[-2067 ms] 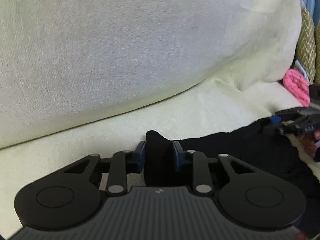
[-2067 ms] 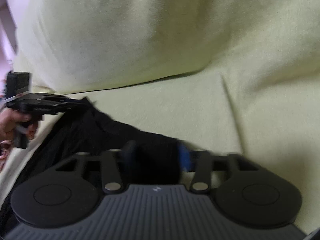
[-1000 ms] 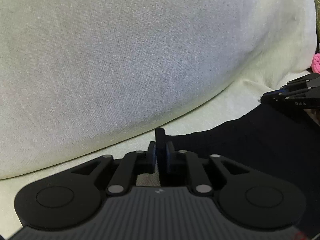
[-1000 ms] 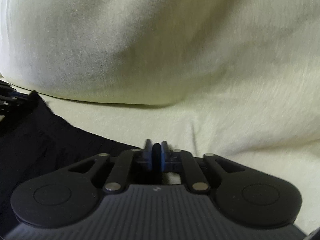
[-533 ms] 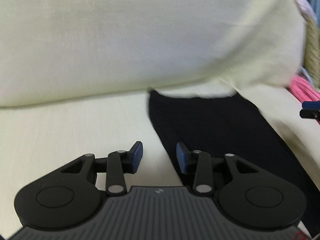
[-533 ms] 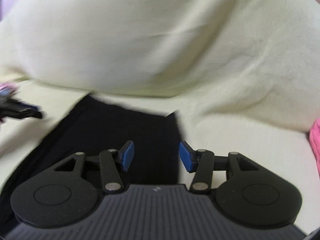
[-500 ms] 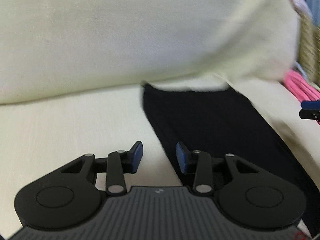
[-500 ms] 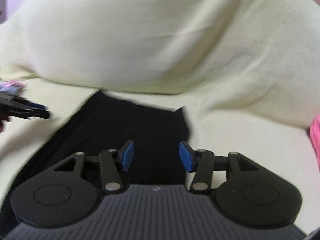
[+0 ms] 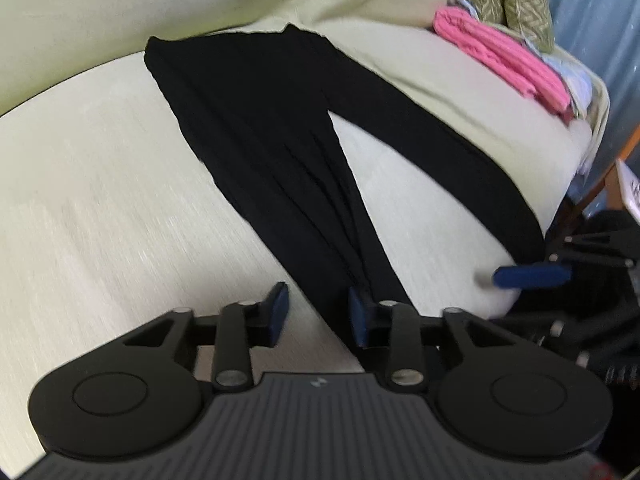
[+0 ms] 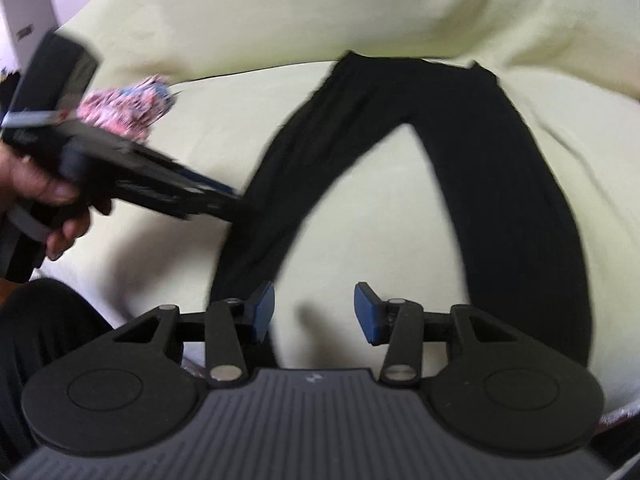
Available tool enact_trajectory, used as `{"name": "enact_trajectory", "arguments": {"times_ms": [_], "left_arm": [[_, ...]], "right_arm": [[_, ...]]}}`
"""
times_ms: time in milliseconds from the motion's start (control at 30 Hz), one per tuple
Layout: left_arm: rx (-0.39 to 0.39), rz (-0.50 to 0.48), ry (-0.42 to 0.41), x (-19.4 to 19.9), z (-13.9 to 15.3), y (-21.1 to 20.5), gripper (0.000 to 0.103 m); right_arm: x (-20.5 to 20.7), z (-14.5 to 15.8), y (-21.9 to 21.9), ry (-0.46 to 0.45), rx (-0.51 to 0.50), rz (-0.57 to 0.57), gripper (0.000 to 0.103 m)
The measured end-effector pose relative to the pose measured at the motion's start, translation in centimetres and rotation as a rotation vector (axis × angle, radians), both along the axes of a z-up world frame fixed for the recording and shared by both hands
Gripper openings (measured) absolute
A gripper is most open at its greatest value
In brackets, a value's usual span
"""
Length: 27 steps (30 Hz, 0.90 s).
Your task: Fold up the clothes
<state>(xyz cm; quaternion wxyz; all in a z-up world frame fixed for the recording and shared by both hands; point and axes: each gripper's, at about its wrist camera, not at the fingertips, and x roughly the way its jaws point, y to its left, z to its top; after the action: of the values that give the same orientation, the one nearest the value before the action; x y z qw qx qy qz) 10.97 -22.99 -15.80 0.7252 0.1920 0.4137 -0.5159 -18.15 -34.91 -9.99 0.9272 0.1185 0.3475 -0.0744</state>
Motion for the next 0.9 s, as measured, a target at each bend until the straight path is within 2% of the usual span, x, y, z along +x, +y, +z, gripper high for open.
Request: {"name": "enact_trajectory", "arguments": {"times_ms": [100,167,200,333,400,533,600,700,767,800,833,867,900], "left_arm": [[-0.006,0.002,-0.009,-0.5,-0.2,0.2,0.029],[-0.010,0.003,-0.015,-0.9,-0.3,0.4,0.021],[-0.012,0.003,-0.018,-1.1,-0.3,0.4,0.020],[-0.020,0.006,-0.030,-1.8,-0.5,0.7,0.015],[-0.026,0.008,-0.029,-1.8,-0.6,0.7,0.015],[-0.040,0.027,-0.014,-1.7,-0.6,1.0,0.016],[-0.039,0.042,-0.004,-1.9,-0.5,1.1,0.023],[-0.035,0.040,0.018,-2.5,-0.5,0.9,0.036],[-0.021,0.027,-0.004,-3.2,-0.6,0.4,0.036],[-0.012,0.020,-0.024,-3.6,-0.7,0.1,0.034],[-0.003,0.018,-0.044,-3.9,-0.7,-0.2,0.034],[0.004,0.023,-0.056,-4.0,-0.7,-0.4,0.024],[0.010,0.029,-0.068,-4.1,-0.7,-0.6,0.003]], "right_arm": [[1.5,-0.1,2.7,-0.008,-0.080,0.048,0.038],[1.2,-0.3,2.4,0.005,-0.075,0.031,0.037],[1.0,-0.4,2.3,0.011,-0.072,0.021,0.036],[0.4,-0.9,1.6,0.038,-0.059,-0.016,0.001],[0.0,-1.1,1.3,0.051,-0.052,-0.035,0.000],[-1.3,-1.8,-0.8,0.081,-0.016,-0.115,0.000],[-2.1,-2.0,-1.9,0.092,-0.032,-0.176,0.000],[-3.5,-1.7,-2.4,0.065,-0.004,-0.197,0.011],[-4.0,-1.3,-1.1,0.026,0.019,-0.136,0.025],[-3.9,-1.2,-0.3,0.016,0.016,-0.097,0.036],[-3.5,-1.2,0.9,0.010,-0.004,-0.053,0.035],[-3.1,-1.2,1.9,0.009,-0.032,-0.015,0.035],[-2.6,-1.5,2.9,0.016,-0.065,0.008,0.035]]}}
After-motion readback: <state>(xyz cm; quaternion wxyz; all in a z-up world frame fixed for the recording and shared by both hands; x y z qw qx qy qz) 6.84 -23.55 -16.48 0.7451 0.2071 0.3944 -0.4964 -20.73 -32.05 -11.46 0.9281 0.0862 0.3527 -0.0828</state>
